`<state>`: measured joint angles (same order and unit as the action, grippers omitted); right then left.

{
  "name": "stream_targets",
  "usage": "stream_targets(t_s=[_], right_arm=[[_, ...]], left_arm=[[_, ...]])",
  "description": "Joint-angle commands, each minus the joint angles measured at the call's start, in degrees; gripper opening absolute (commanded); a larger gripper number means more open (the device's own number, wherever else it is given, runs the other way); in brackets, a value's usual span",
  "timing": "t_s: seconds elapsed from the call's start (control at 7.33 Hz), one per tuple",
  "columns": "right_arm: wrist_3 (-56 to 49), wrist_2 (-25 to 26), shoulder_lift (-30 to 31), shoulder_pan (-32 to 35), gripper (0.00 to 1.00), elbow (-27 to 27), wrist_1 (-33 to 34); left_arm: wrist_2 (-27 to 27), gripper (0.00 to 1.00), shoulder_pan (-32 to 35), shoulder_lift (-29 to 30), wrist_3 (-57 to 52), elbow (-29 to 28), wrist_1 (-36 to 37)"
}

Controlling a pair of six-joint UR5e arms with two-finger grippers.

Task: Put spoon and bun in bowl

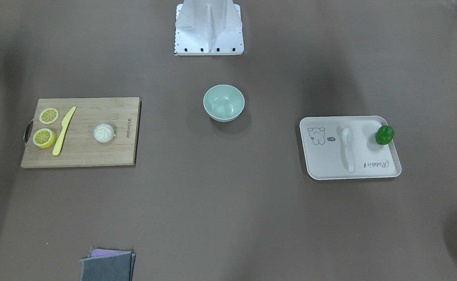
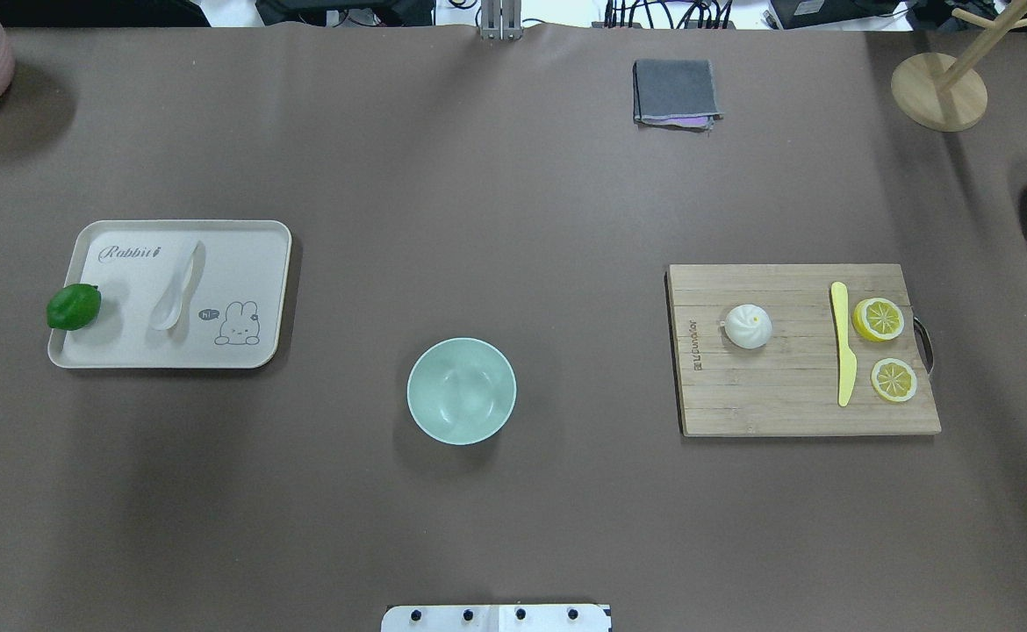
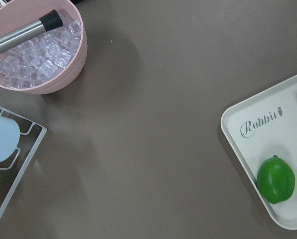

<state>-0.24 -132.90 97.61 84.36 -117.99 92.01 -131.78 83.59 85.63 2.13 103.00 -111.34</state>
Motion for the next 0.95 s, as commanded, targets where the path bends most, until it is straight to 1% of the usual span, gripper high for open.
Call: stream_targets(t_s=[0.0,0.14,0.27,0.41,0.55,0.68,0.82], right_arm=[[14.1,0.4,-4.6,-10.9,1.00,0.4,-1.7],[20.9,1.8,-5.8,-15.4,1.00,0.7,-4.7],[26.5,4.7,-6.3,-19.9,1.00,1.0,-7.9],[32.5,8.8,-7.2,-24.2,1.00,1.3,-9.9],[37.6,11.8,-9.1,-27.6,1.00,2.1,-10.7],[40.7,13.5,-10.5,-30.0,1.00,2.3,-10.7],[41.7,14.3,-10.7,-31.0,1.00,2.3,-10.7]], left_arm=[[0.0,0.98,-7.1,2.6,11.8,-1.2,-1.9],[0.1,0.98,-11.0,3.9,17.1,-1.8,-4.0],[0.1,0.98,-14.4,6.8,22.9,-4.4,-6.7],[0.3,0.98,-17.6,9.4,28.5,-7.2,-9.6],[2.1,0.98,-20.2,11.6,33.6,-9.9,-12.5],[5.6,0.98,-23.4,13.7,38.9,-12.1,-14.4],[10.0,0.98,-27.0,15.8,44.1,-13.9,-15.5]])
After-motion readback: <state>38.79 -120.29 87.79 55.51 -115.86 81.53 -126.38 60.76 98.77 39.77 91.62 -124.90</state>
